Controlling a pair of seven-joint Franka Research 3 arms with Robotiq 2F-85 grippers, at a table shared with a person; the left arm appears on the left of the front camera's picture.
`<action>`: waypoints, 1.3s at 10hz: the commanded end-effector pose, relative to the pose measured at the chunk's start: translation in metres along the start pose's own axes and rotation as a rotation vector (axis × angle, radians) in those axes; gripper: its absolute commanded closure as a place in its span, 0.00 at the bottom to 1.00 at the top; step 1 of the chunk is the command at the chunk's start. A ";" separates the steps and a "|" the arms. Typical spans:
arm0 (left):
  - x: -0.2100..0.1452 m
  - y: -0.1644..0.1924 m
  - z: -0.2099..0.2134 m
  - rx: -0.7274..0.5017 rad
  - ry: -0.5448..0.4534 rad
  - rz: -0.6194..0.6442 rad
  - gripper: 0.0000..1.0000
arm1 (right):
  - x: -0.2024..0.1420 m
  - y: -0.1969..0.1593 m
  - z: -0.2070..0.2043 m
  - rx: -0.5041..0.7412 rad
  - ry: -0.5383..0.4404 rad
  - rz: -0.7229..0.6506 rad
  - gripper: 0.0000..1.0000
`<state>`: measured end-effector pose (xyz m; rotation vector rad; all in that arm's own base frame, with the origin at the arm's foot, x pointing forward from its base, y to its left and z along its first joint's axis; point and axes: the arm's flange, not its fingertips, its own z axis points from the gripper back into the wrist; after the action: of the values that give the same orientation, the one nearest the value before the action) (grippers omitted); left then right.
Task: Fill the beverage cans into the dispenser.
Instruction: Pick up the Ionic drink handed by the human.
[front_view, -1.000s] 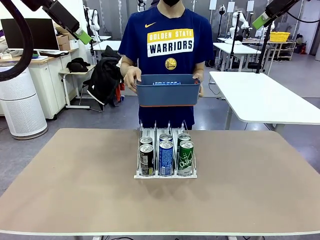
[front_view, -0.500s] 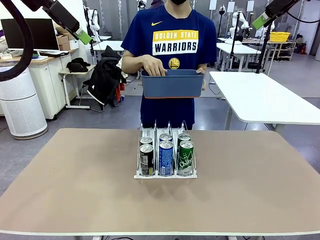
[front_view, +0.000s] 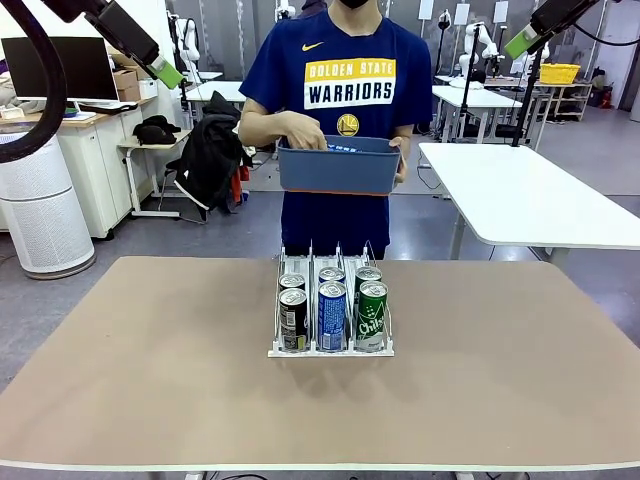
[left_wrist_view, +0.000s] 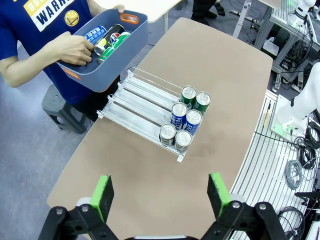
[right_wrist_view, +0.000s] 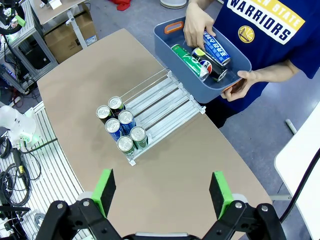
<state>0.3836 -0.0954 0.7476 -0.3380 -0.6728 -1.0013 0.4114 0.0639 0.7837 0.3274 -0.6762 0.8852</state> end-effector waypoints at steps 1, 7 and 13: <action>-0.001 -0.001 -0.001 0.001 0.001 0.000 0.00 | 0.000 0.002 0.001 0.003 -0.005 -0.002 0.00; -0.001 -0.001 -0.001 0.001 0.001 0.000 0.00 | 0.000 0.002 0.001 0.003 -0.005 -0.002 0.00; -0.001 -0.001 -0.001 0.001 0.001 0.000 0.00 | 0.000 0.002 0.001 0.003 -0.005 -0.002 0.00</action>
<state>0.3836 -0.0954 0.7476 -0.3380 -0.6727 -1.0013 0.4114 0.0639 0.7837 0.3274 -0.6762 0.8852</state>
